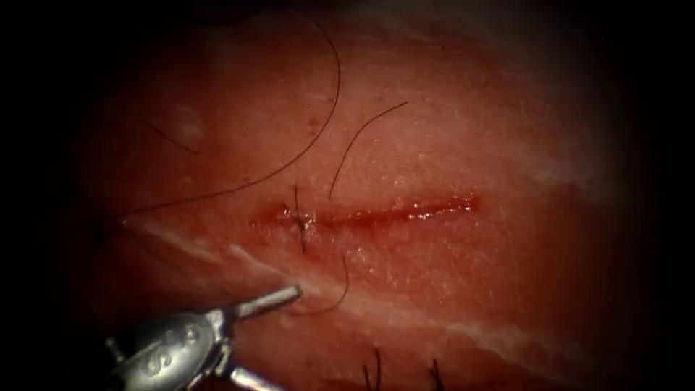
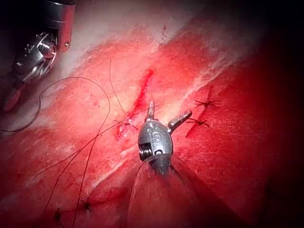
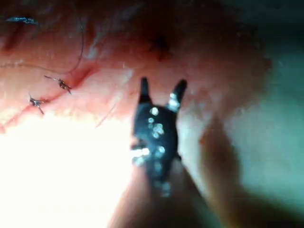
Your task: Wound Closure
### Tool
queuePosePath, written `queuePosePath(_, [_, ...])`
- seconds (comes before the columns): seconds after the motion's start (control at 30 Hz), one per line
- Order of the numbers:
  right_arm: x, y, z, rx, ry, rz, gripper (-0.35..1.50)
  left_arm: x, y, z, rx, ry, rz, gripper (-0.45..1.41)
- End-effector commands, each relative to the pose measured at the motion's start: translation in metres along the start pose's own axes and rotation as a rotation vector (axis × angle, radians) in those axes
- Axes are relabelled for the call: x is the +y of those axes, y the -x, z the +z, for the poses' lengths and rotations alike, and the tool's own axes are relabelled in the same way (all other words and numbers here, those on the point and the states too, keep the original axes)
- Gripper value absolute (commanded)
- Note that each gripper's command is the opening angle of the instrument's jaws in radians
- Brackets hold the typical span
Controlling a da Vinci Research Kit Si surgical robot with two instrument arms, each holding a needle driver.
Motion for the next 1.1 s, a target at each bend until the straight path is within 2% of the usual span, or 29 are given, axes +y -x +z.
queuePosePath(0.03, [0.0010, 0.0005, 0.0001, 0.004, -0.001, 0.006, 1.36, 0.0000, 0.0007, 0.0006, 0.007, -0.003, -0.006, 0.59])
queuePosePath(0.23, [0.0033, 0.0012, -0.0036, 0.025, 0.022, 0.017, 1.36, -0.0012, 0.0003, 0.0002, 0.012, -0.031, -0.014, 0.56])
queuePosePath(0.47, [0.0005, 0.0026, -0.0084, 0.020, 0.011, -0.008, 1.31, -0.0015, 0.0000, -0.0004, 0.074, -0.029, -0.045, 0.41])
queuePosePath(0.63, [-0.0013, 0.0042, -0.0109, 0.015, 0.021, -0.010, 1.31, -0.0010, -0.0006, -0.0012, 0.107, 0.006, -0.076, 0.36])
queuePosePath(0.77, [-0.0025, 0.0053, -0.0123, 0.014, 0.030, 0.004, 1.31, -0.0011, -0.0009, -0.0023, 0.118, 0.014, -0.080, 0.24])
queuePosePath(0.9, [-0.0036, 0.0059, -0.0134, 0.016, 0.031, 0.005, 1.31, -0.0014, -0.0014, -0.0032, 0.124, 0.022, -0.084, 0.10])
queuePosePath(1.0, [-0.0043, 0.0061, -0.0138, 0.014, 0.035, 0.007, 1.31, -0.0015, -0.0016, -0.0033, 0.133, 0.024, -0.087, -0.06])
queuePosePath(1.07, [-0.0048, 0.0061, -0.0138, 0.017, 0.036, 0.009, 1.31, -0.0015, -0.0016, -0.0033, 0.133, 0.024, -0.087, -0.45])
queuePosePath(1.1, [-0.0051, 0.0061, -0.0139, 0.017, 0.035, 0.007, 1.31, -0.0015, -0.0016, -0.0034, 0.133, 0.025, -0.087, -0.45])
